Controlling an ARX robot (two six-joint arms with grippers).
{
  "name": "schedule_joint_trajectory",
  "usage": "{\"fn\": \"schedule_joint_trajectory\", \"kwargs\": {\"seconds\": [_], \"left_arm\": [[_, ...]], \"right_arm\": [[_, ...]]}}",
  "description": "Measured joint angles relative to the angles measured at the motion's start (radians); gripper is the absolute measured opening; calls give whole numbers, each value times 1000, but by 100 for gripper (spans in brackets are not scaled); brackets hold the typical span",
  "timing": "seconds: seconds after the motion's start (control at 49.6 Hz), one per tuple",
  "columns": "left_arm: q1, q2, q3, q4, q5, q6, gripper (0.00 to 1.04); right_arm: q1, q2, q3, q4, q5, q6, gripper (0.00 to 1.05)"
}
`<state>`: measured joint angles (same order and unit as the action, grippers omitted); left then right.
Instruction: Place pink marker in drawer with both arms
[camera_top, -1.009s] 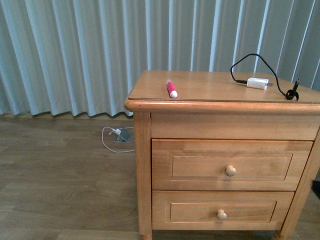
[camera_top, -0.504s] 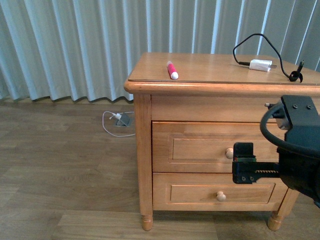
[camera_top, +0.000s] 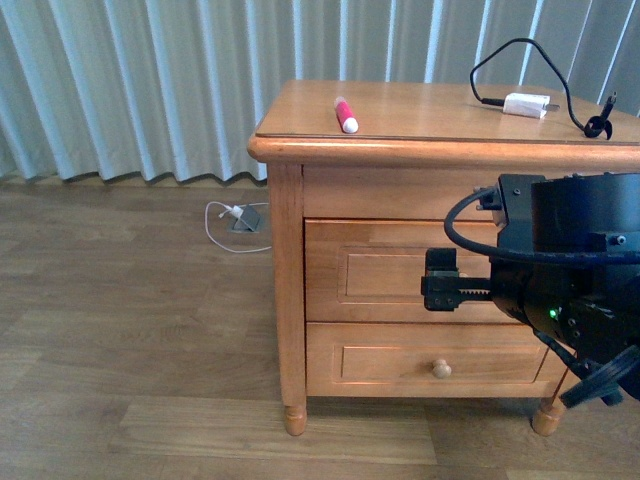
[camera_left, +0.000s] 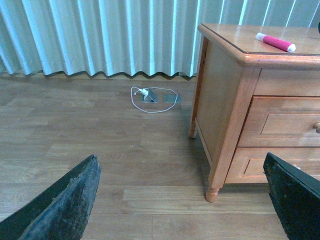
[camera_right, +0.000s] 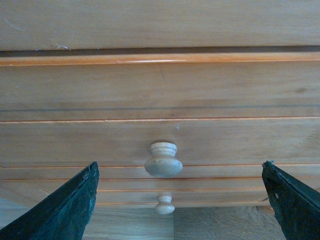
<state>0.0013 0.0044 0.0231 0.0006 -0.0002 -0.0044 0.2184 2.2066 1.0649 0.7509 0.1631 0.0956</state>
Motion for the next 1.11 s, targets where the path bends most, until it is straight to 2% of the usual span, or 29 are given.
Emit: {"fn": "schedule_joint_trajectory", "kwargs": {"seconds": [0.343,0.848,0.888,1.11], "left_arm": [[0,0,0,0,0,0,99],[0,0,0,0,0,0,99],[0,0,0,0,0,0,99],[0,0,0,0,0,0,99]], "right_arm": [[-1,91,126,-59,-3,-13,96],[-13,134,147,-65,8,-22,96],[-13,134,147,-64,9,-21,94],[-13,134,148,-72,12,-23,61]]}}
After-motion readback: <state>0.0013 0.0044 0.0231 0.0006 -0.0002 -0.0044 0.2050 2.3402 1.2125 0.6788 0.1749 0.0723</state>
